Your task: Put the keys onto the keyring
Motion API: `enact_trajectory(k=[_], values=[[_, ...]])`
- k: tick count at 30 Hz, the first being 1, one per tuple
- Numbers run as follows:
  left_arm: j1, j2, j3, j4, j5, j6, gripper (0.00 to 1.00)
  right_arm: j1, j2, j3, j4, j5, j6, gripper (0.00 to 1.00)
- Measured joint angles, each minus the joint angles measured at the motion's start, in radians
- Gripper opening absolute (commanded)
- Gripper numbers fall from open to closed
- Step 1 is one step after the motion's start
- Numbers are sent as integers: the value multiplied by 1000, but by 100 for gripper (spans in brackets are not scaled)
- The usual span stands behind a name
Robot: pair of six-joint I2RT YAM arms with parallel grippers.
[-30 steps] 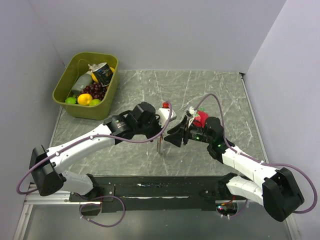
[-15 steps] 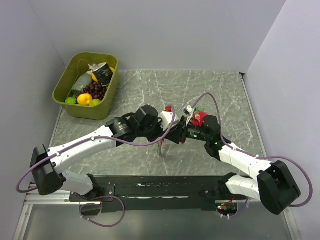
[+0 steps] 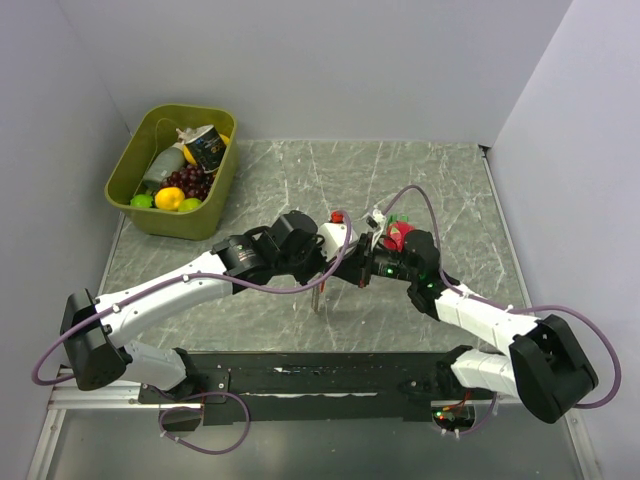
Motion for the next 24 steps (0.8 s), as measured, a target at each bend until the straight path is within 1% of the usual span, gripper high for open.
enact_trajectory(k=[4, 6, 7, 8, 10, 12, 13, 14, 18, 19, 20, 22, 23, 24], values=[[0, -1, 3, 3, -10, 7, 1, 0, 5, -5, 32, 9, 26, 0], [0, -1, 9, 1, -16, 7, 3, 0, 6, -13, 61, 16, 41, 0], [0, -1, 13, 0, -18, 7, 5, 0, 6, -19, 79, 21, 53, 0], [0, -1, 18, 0, -21, 7, 9, 0, 6, -25, 99, 26, 60, 0], [0, -2, 23, 1, -24, 6, 10, -1, 6, -42, 149, 34, 87, 0], [-1, -5, 24, 6, -24, 6, 15, -1, 6, -61, 195, 39, 115, 0], [-2, -8, 24, 7, -24, 5, 18, -1, 7, -68, 218, 41, 130, 0], [-3, -13, 24, 10, -24, 5, 26, -1, 7, -74, 235, 42, 139, 0], [-12, -37, 24, 41, -31, -5, 38, -1, 7, -86, 307, 51, 178, 0], [-14, -45, 24, 50, -31, -11, 43, -1, 7, -89, 324, 53, 184, 0], [-14, -52, 24, 58, -32, -14, 51, -1, 7, -93, 340, 54, 187, 0], [-15, -72, 23, 81, -41, -23, 57, -1, 7, -102, 364, 56, 194, 0], [-15, -84, 22, 93, -48, -32, 63, -1, 7, -107, 374, 56, 199, 0], [-15, -98, 19, 107, -56, -40, 65, -1, 7, -111, 383, 56, 202, 0]])
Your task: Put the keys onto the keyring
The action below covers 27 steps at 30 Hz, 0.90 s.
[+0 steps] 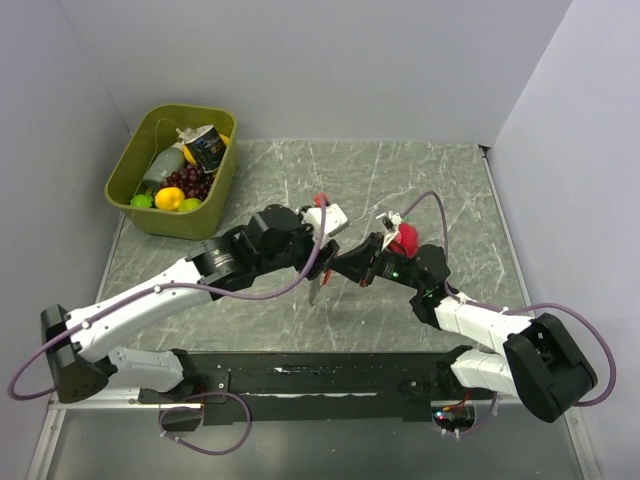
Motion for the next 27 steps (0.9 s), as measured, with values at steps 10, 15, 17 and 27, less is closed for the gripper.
enact_trajectory(k=[10, 15, 17, 27], values=[[217, -200, -123, 181, 214, -143, 67, 0, -8, -29, 94, 10, 13, 0], [290, -235, -200, 266, 424, -190, 67, 0, -45, -29, 127, 23, 21, 0], [301, -235, -230, 299, 496, -204, 66, 0, -64, -29, 139, 26, 24, 0], [320, -227, -288, 396, 668, -237, 62, 0, -119, -29, 150, 27, 34, 0]])
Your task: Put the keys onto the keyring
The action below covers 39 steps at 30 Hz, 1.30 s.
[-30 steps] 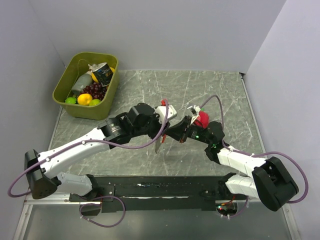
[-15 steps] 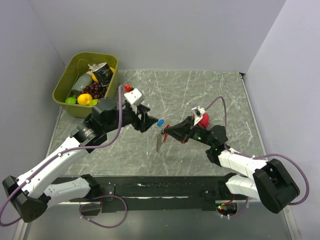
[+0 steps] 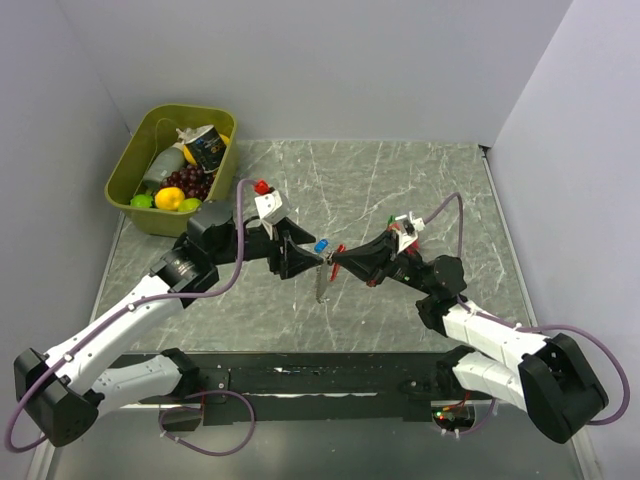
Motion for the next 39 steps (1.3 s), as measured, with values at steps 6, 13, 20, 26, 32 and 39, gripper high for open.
enact_trajectory(k=[6, 13, 20, 26, 32, 39], values=[[16, 14, -19, 69, 73, -16, 60, 0, -19, 0, 15, -1, 2, 0], [16, 60, -23, 115, 145, -34, 55, 0, -19, 0, 25, -2, 10, 0], [16, 91, -23, 129, 156, -33, 42, 0, -19, 0, 35, -3, 20, 0], [16, 99, -23, 135, 156, -33, 34, 0, -17, 1, 35, -5, 27, 0], [16, 105, -23, 148, 156, -33, 19, 0, 0, 2, 43, -5, 35, 0], [18, 123, -20, 149, 164, -33, 1, 0, 14, 2, 42, -6, 40, 0]])
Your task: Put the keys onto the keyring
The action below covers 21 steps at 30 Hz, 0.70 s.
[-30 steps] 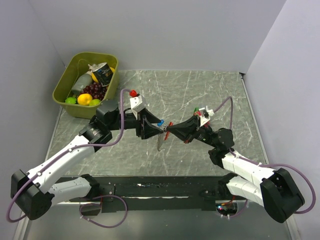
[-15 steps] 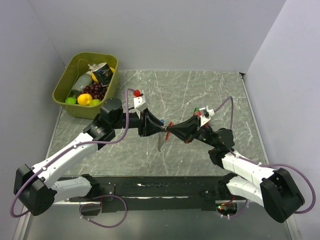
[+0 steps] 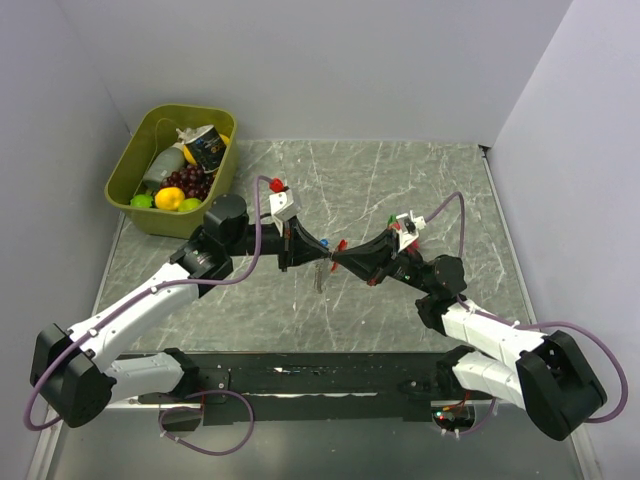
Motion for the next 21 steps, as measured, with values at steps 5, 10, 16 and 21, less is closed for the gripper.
enact_trajectory(k=[5, 10, 16, 21], values=[[0, 1, 5, 0, 3, 0, 1, 0, 2, 0, 5, 1, 4, 0], [0, 1, 5, -9, -7, 5, 1, -1, 15, 0, 15, 1, 5, 14], [-12, 0, 45, -108, -70, 72, 1, -1, 14, 0, 13, 2, 2, 50], [-18, -10, 82, -226, -145, 145, 1, -1, -75, -7, -29, 20, -46, 64]])
